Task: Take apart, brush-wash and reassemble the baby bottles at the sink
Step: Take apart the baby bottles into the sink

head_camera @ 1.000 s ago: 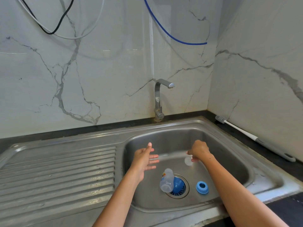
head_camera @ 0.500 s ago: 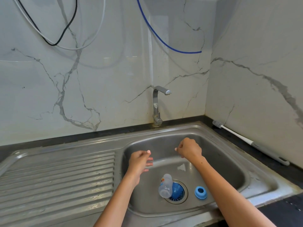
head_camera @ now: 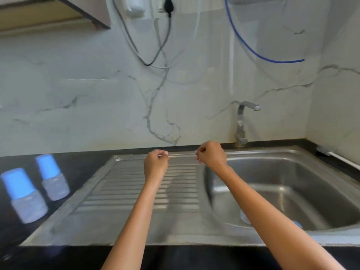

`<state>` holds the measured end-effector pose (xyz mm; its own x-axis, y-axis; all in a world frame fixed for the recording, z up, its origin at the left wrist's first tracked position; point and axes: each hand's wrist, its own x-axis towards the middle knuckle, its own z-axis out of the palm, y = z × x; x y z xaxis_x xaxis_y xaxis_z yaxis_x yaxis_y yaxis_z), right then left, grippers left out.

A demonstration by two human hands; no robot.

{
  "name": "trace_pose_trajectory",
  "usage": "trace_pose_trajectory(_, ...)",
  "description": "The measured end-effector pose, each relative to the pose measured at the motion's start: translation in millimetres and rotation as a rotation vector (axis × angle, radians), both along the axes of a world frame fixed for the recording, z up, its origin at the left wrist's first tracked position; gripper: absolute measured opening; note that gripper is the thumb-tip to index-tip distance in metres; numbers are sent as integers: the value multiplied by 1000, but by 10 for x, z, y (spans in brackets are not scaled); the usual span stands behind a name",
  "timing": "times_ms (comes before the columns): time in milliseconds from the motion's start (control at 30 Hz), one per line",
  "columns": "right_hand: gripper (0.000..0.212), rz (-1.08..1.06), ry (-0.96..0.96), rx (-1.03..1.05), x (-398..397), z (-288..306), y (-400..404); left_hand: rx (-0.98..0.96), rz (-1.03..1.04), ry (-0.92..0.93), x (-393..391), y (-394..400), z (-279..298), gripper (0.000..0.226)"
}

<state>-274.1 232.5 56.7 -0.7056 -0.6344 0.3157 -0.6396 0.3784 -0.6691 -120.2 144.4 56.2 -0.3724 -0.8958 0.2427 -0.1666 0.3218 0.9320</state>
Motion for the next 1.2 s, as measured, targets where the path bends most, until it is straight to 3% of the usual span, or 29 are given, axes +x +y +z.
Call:
trace_pose_trajectory(233,16,286,-1,-43,1249,-35,-1218,-69,371,-34,1354,-576,-50,18)
trace_pose_trajectory(367,17,505,98,-56,1897,-132,-1809,-51,483,6,1874,-763,-132,16)
trace_pose_trajectory(533,52,754,317,2,2468,-165,-2318,-36,514,36,2157,-902,-260,13)
trace_pose_trajectory(800,95,867,651,-17,2901,0,-2747,3,559,21,2247,-1129,-413,10)
trace_pose_trajectory(933,80,849,677,4,2982,39,-2831,12,585,-2,2281,-1170,-453,14)
trace_pose_trajectory(1200,40,817,477,-174,2515,42,-2399,58,514,-15,2063,-998,-499,13)
